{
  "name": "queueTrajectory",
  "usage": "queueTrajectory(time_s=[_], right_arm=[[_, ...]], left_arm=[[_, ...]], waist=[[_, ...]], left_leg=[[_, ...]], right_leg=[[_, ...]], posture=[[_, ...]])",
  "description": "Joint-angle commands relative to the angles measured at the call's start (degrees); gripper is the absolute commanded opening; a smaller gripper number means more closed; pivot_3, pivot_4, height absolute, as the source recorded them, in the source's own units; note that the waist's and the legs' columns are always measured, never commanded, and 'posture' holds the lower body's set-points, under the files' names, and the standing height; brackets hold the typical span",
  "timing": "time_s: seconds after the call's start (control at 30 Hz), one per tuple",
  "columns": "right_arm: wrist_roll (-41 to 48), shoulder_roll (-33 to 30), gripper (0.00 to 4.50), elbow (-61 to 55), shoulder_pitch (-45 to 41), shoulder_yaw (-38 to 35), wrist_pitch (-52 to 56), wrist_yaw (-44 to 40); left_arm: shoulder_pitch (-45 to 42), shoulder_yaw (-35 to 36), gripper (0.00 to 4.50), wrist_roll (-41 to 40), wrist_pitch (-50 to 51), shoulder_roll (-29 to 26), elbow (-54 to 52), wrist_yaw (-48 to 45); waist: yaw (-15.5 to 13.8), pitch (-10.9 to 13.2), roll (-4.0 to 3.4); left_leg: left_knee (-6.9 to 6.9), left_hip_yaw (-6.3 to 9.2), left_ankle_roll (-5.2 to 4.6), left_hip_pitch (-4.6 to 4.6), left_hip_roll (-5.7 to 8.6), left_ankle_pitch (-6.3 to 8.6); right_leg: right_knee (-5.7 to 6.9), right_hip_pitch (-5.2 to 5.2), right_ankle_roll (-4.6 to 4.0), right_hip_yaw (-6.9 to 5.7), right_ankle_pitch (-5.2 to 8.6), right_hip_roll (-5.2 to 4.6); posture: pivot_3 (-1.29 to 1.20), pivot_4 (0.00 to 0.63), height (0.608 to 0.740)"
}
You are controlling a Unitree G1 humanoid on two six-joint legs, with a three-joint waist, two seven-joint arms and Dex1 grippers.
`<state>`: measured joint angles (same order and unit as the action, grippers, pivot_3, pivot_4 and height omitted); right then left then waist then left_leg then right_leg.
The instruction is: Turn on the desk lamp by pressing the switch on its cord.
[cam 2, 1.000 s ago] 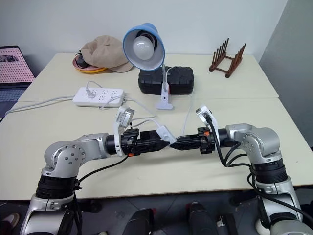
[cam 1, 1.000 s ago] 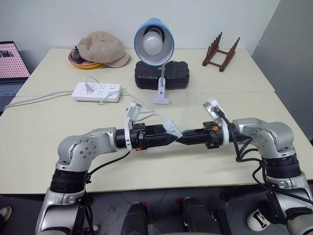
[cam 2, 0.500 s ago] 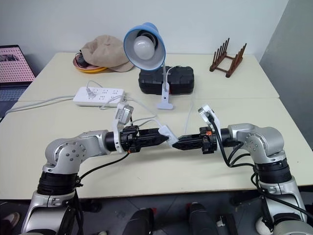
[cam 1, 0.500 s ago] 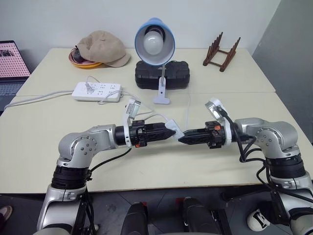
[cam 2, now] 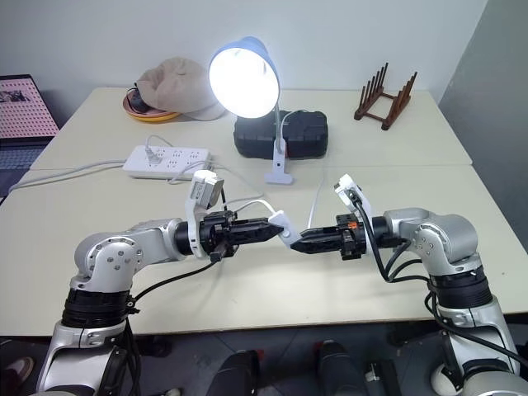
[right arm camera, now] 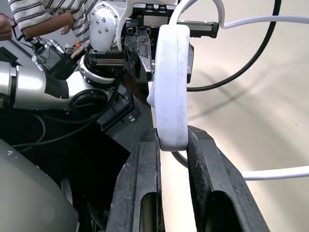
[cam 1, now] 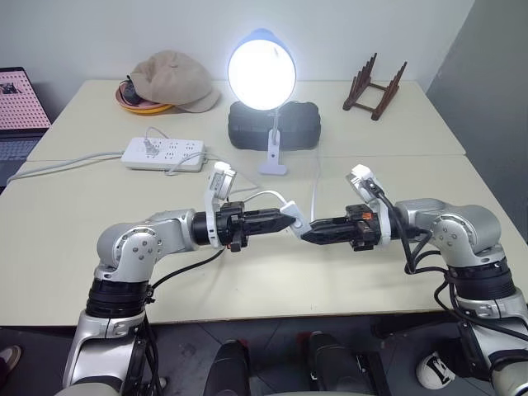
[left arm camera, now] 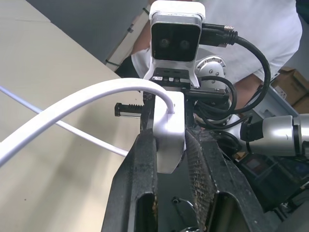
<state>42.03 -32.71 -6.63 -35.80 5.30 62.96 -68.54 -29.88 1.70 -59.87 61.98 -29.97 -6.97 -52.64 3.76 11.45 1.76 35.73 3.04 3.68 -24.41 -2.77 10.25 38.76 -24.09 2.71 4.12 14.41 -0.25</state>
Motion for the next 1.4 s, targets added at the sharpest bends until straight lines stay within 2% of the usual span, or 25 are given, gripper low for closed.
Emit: queueTrajectory(time_s=[0.03,0.1,0.17,0.2,0.47,0.57,0.7,0.77,0.87,0.93,1.0,1.1,1.3,1.4], right_arm=[[0.09,-1.36,0.37,-1.2,0.17,0.68,-1.49,-0.39],[-0.19,-1.43,0.37,-0.67,-0.27,0.71,-2.23,-0.2],[-0.51,-1.41,0.37,0.32,-1.47,0.63,-2.9,-0.12],[-0.62,-1.42,0.37,0.68,-1.9,0.64,-3.16,-0.14],[-1.63,-2.26,0.37,3.82,-4.12,1.61,-4.62,-1.4],[-8.84,-3.29,0.37,7.98,-5.61,5.73,-11.77,-1.22],[-27.16,-0.94,0.37,25.52,-12.05,15.01,-31.54,4.51],[-31.76,-0.1,0.37,31.14,-13.66,17.12,-38.16,4.78],[-37.13,1.19,0.37,38.58,-15.82,19.52,-46.58,4.0],[-38.46,2.15,1.08,41.24,-16.7,19.37,-49.49,3.15],[-38.23,2.67,1.27,42.09,-17.07,18.06,-50.37,1.81],[-37.14,2.14,2.05,40.32,-16.62,15.9,-49.54,-0.03],[-32.82,-4.44,3.63,24.71,-10.96,10.37,-40.91,-3.36],[-28.91,-10.0,4.31,12.36,-4.76,4.61,-34.07,-2.65]], left_arm=[[0.54,2.32,0.51,-0.46,-0.5,-0.56,-2.33,0.94],[0.96,1.67,0.51,0.89,-1.32,-0.59,-2.68,1.68],[1.5,1.48,1.21,1.74,-2.2,-0.32,-2.09,1.83],[1.76,1.29,1.27,2.28,-2.74,-0.36,-2.01,1.65],[6.83,2.83,2.75,4.65,-4.43,-3.97,-6.5,2.17],[8.3,5.7,3.33,5.45,-6.22,-4.5,-8.64,5.08],[11.63,4.57,4.12,17.14,-16.19,-10.84,-16.86,5.65],[12.2,3.07,4.44,20.52,-19.16,-12.37,-17.7,5.43],[12.96,1.8,4.47,23.38,-21.83,-13.41,-18.56,4.89],[13.5,1.9,4.5,24.41,-22.74,-13.52,-18.71,5.13],[13.87,2.1,4.5,25.06,-23.28,-13.71,-18.51,5.01],[14.08,2.92,4.5,24.95,-23.27,-13.98,-18.11,4.8],[13.47,2.39,4.5,26.02,-22.9,-17.48,-15.87,1.95],[11.21,2.61,4.5,26.39,-22.69,-18.8,-13.43,1.05]], waist=[[0.01,0.0,0.0],[-0.02,0.0,0.0],[-0.03,0.0,0.0],[-0.03,0.0,0.0],[-0.03,0.01,0.0],[-0.06,0.02,-0.01],[0.28,0.06,0.08],[0.4,0.06,0.07],[0.16,0.07,0.07],[0.05,0.07,0.07],[-0.09,0.07,0.07],[-0.34,0.08,0.06],[-0.6,0.09,0.04],[-1.05,0.09,0.05]], left_leg=[[0.0,0.0,0.0,0.0,0.0,0.0],[-0.01,0.0,0.0,-0.01,0.0,0.0],[-0.01,0.0,0.0,-0.02,0.0,0.0],[-0.01,0.0,0.0,-0.02,0.0,0.0],[-0.02,-0.01,0.0,-0.02,0.0,0.0],[-0.05,-0.01,0.0,-0.04,0.0,0.0],[0.0,-0.04,0.02,-0.03,-0.01,0.01],[-0.02,-0.1,0.02,-0.03,0.01,0.01],[-0.08,-0.13,0.03,-0.08,0.05,0.01],[-0.2,-0.14,0.03,-0.12,0.04,0.01],[-0.4,-0.13,0.03,-0.13,0.02,0.01],[-0.61,-0.14,0.03,-0.13,0.02,0.01],[-0.82,-0.11,0.03,-0.13,0.02,0.01],[-0.81,-0.11,0.03,-0.13,0.03,0.01]], right_leg=[[0.0,0.0,0.0,0.01,0.0,0.0],[-0.01,-0.01,0.0,0.0,0.0,0.0],[-0.02,-0.01,0.0,0.0,0.0,0.0],[-0.03,-0.01,0.0,0.0,0.0,0.0],[-0.06,-0.02,0.0,0.01,0.0,-0.01],[-0.08,-0.05,-0.01,0.0,0.01,-0.02],[-0.14,-0.07,-0.01,0.02,0.0,-0.03],[-0.16,-0.06,-0.01,0.04,0.0,-0.08],[-0.25,-0.06,0.0,0.03,0.0,-0.13],[-0.42,-0.07,0.03,0.03,-0.02,-0.13],[-0.63,-0.04,0.25,0.0,-0.16,-0.13],[-0.74,-0.07,0.39,0.0,-0.24,-0.13],[-0.78,-0.09,0.38,-0.06,-0.18,-0.13],[-0.8,-0.07,0.38,-0.06,-0.17,-0.15]], posture=[[0.0,0.15,0.74],[0.0,0.15,0.74],[0.0,0.15,0.74],[0.0,0.15,0.74],[0.0,0.15,0.74],[0.0,0.15,0.74],[0.0,0.15,0.74],[0.0,0.15,0.74],[0.0,0.15,0.74],[0.0,0.15,0.74],[0.0,0.15,0.74],[0.0,0.15,0.74],[0.0,0.15,0.74],[0.0,0.15,0.74]])
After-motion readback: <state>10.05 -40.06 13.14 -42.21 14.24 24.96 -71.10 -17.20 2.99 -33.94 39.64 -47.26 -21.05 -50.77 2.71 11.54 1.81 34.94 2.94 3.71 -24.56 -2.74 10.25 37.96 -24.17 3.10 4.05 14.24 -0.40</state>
